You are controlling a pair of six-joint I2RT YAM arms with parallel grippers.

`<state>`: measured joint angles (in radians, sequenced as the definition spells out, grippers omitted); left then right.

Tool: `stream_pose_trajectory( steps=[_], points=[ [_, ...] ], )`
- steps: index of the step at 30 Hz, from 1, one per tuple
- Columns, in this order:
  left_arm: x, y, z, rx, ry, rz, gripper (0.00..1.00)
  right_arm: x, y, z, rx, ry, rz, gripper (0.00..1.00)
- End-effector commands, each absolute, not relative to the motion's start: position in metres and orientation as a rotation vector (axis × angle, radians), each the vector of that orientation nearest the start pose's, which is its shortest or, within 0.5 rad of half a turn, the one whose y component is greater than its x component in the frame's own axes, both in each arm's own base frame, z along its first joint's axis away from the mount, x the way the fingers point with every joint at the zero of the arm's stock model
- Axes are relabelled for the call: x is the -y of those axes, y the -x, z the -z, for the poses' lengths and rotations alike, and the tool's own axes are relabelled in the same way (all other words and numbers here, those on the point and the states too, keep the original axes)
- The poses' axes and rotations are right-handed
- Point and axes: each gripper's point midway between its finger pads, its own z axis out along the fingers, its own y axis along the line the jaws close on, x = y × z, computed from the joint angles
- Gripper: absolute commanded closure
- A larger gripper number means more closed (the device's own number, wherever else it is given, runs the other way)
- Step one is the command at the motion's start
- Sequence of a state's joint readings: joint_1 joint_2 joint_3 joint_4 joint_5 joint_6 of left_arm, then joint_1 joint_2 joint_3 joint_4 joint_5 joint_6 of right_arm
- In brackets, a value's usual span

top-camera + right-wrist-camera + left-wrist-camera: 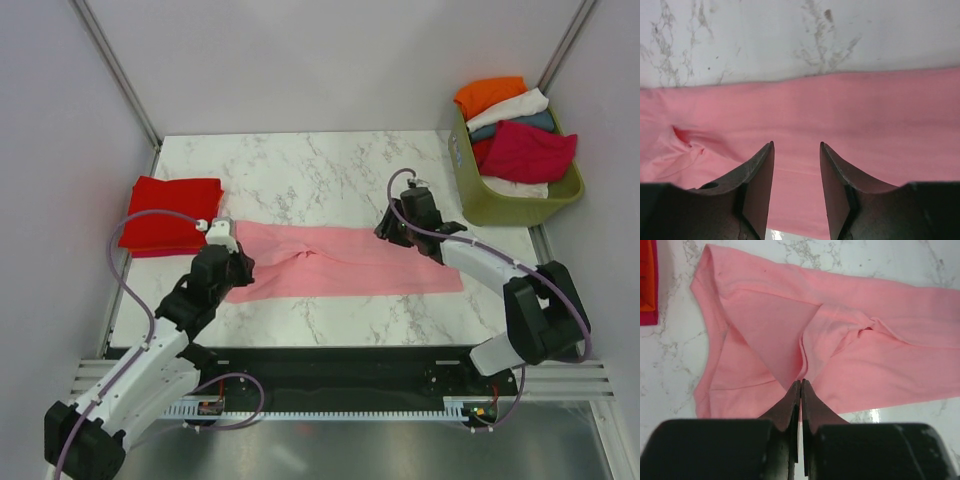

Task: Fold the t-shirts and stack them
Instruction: Fold the tshirt

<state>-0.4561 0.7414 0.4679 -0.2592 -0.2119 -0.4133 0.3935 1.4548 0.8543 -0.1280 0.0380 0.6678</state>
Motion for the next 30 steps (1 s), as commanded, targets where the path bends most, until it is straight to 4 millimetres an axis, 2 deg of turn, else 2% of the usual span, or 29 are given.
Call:
stream_pose_trajectory(
  steps=[1, 3, 4, 5, 6, 7, 8, 9, 10, 11, 15, 16, 17, 18, 20, 21, 23, 24, 26, 27, 28, 30],
  points=[
    [0.114, -0.242, -0.132, -2.098, 0.114, 0.433, 0.93, -0.213, -0.369, -0.109, -2.288, -0.259, -0.612, 0.5],
    [0.112, -0.24, -0.131, -2.112, 0.126, 0.425, 0.84, -0.245, -0.366, -0.114, -2.297, -0.182, -0.689, 0.5],
    [0.113, -0.239, -0.131, -2.117, 0.125, 0.429, 0.83, -0.255, -0.367, -0.104, -2.322, -0.165, -0.695, 0.5],
    [0.114, -0.239, -0.131, -2.123, 0.128, 0.436, 0.82, -0.267, -0.371, -0.112, -2.308, -0.14, -0.723, 0.49],
    [0.114, -0.24, -0.132, -2.124, 0.138, 0.433, 0.76, -0.281, -0.369, -0.112, -2.314, -0.109, -0.745, 0.49],
    [0.112, -0.239, -0.128, -2.141, 0.151, 0.421, 0.71, -0.289, -0.368, -0.102, -2.344, -0.089, -0.755, 0.48],
    [0.108, -0.24, -0.128, -2.137, 0.184, 0.403, 0.67, -0.301, -0.372, -0.11, -2.328, -0.069, -0.786, 0.48],
    [0.108, -0.242, -0.131, -2.129, 0.191, 0.399, 0.63, -0.312, -0.369, -0.109, -2.336, -0.04, -0.812, 0.47],
    [0.107, -0.241, -0.131, -2.129, 0.195, 0.395, 0.61, -0.32, -0.369, -0.099, -2.356, -0.023, -0.828, 0.47],
    [0.103, -0.243, -0.133, -2.119, 0.217, 0.381, 0.59, -0.331, -0.369, -0.104, -2.35, 0.008, -0.87, 0.46],
    [0.094, -0.249, -0.149, -2.078, 0.308, 0.351, 0.36, -0.361, -0.362, -0.099, -2.35, 0.113, -0.938, 0.45],
    [0.094, -0.252, -0.15, -2.078, 0.317, 0.339, 0.36, -0.366, -0.361, -0.092, -2.36, 0.126, -0.937, 0.45],
    [0.093, -0.255, -0.15, -2.086, 0.324, 0.318, 0.36, -0.371, -0.364, -0.095, -2.348, 0.145, -0.943, 0.45],
    [0.093, -0.26, -0.157, -2.077, 0.336, 0.317, 0.36, -0.376, -0.362, -0.089, -2.36, 0.168, -0.947, 0.45],
    [0.094, -0.267, -0.159, -2.085, 0.359, 0.303, 0.36, -0.384, -0.367, -0.091, -2.35, 0.183, -0.959, 0.44],
    [0.096, -0.275, -0.157, -2.106, 0.37, 0.284, 0.36, -0.389, -0.365, -0.084, -2.366, 0.207, -0.982, 0.43],
    [0.096, -0.283, -0.154, -2.124, 0.393, 0.266, 0.36, -0.4, -0.368, -0.087, -2.357, 0.239, -1.016, 0.43],
    [0.096, -0.291, -0.152, -2.136, 0.41, 0.252, 0.36, -0.404, -0.366, -0.078, -2.376, 0.262, -1.031, 0.42],
    [0.099, -0.3, -0.149, -2.16, 0.423, 0.272, 0.36, -0.411, -0.368, -0.079, -2.37, 0.288, -1.06, 0.42],
    [0.098, -0.307, -0.153, -2.155, 0.446, 0.277, 0.36, -0.414, -0.366, -0.073, -2.383, 0.298, -1.07, 0.42],
    [0.098, -0.311, -0.142, -2.191, 0.462, 0.259, 0.36, -0.417, -0.363, -0.072, -2.39, 0.31, -1.093, 0.42],
    [0.098, -0.321, -0.141, -2.211, 0.489, 0.279, 0.39, -0.419, -0.363, -0.066, -2.401, 0.318, -1.107, 0.42]
  ],
)
